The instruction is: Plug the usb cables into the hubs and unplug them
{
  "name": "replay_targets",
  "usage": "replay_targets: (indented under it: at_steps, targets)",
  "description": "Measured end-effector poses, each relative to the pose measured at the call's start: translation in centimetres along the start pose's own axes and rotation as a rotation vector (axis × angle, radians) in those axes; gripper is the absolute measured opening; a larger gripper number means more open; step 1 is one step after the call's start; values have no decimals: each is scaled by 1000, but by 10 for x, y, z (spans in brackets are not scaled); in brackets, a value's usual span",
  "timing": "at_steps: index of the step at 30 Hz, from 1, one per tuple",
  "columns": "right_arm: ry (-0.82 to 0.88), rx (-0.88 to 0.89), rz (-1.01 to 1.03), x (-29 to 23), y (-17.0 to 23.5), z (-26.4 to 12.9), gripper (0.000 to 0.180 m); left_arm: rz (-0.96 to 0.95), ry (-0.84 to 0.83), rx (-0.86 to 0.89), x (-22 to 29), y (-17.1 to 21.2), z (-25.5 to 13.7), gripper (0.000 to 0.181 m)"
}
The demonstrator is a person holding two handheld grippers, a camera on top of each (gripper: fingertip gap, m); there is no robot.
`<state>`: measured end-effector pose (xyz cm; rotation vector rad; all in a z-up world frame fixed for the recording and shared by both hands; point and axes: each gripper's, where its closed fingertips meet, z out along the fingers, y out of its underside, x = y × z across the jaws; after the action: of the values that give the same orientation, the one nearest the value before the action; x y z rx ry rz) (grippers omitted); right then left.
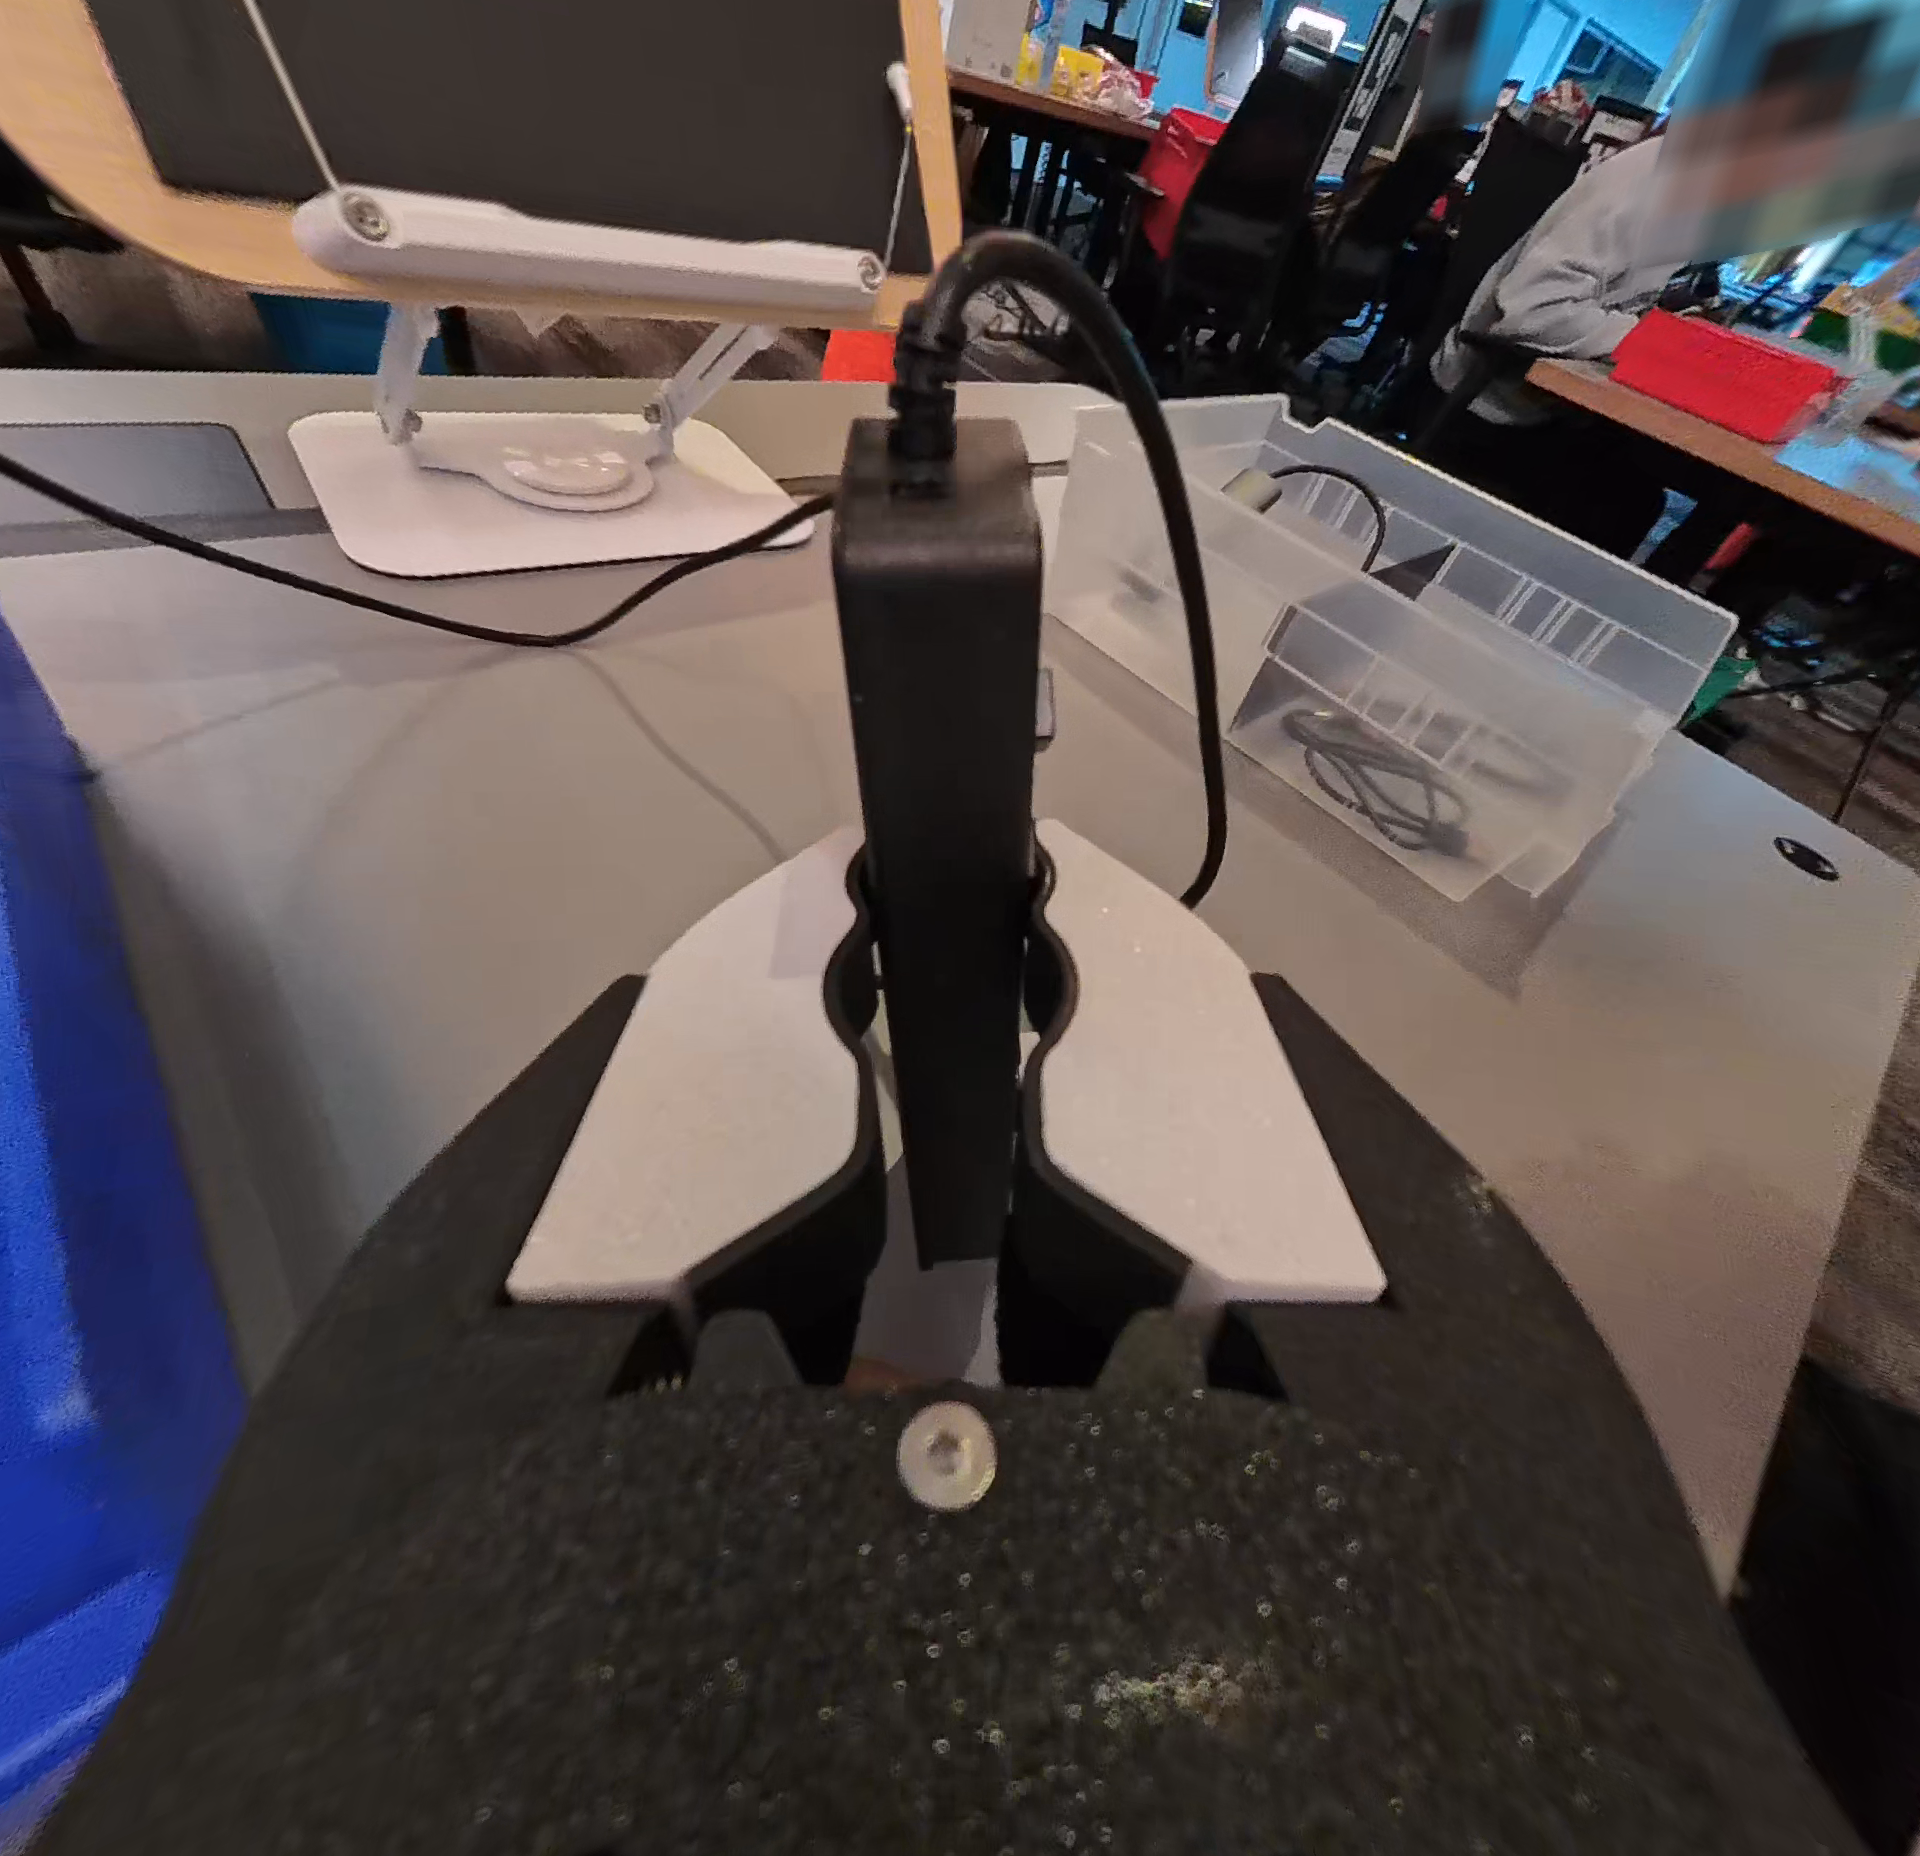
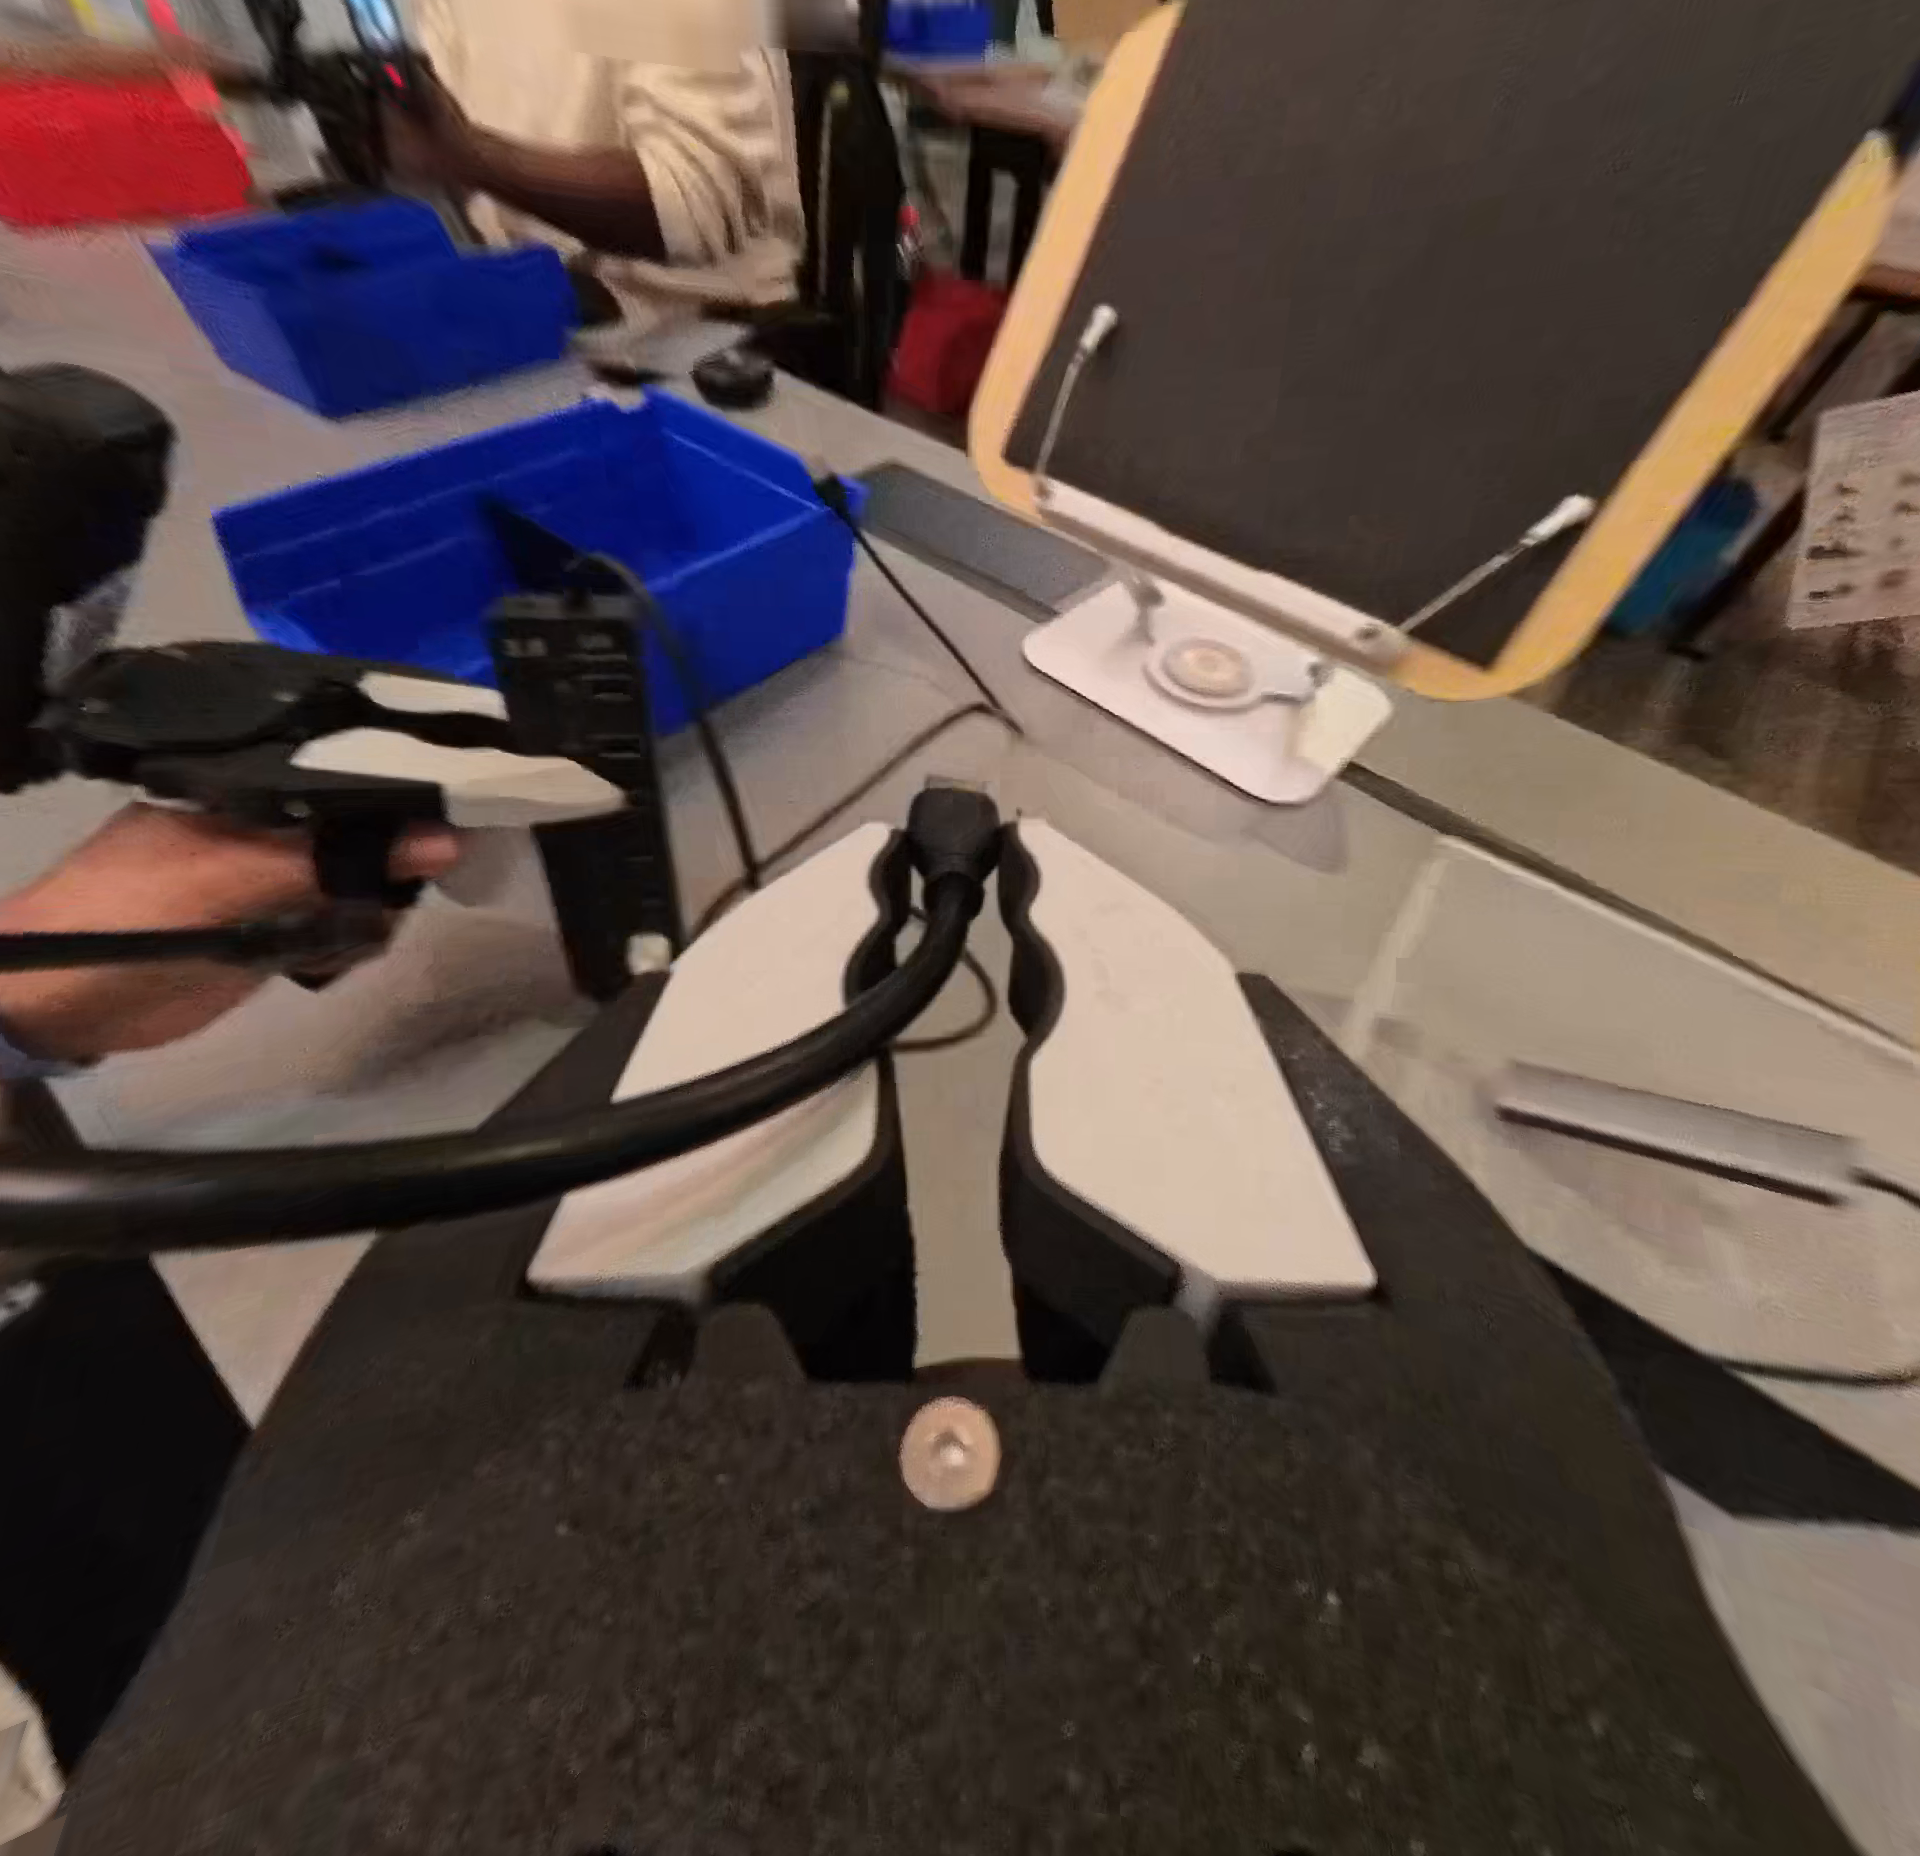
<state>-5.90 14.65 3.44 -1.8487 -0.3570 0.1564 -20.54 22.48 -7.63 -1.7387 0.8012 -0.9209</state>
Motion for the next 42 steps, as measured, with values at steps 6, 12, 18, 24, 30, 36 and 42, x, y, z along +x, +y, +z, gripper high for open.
replay_targets:
  at_steps: [6, 12, 18, 24, 30, 36, 42]
  targets:
    - [382, -573, -263, 164, 58, -62, 16, -24, 31, -19, 5, 8, 1, 24]
    - [552, -851, -305, 230, 112, -110, 16, -26, 46, -35, 8, 11, 2, 24]
    - [555, -1099, -465, 236, 147, -116, 16, -56, 57, -42, 8, 13, 3, 24]
    - [331, -1340, -640, 212, 148, -124, 16, -55, 68, -42, 10, 12, 1, 24]
    - [436, -1334, -642, 242, 96, -142, 16, -52, 77, -43, 12, 11, 1, 24]
    - [430, -1529, -708, 253, 95, -174, 16, -47, 85, -44, 14, 10, 0, 24]
    - [287, -1550, -838, 239, 90, -173, 16, -53, 92, -48, 14, 11, 2, 24]
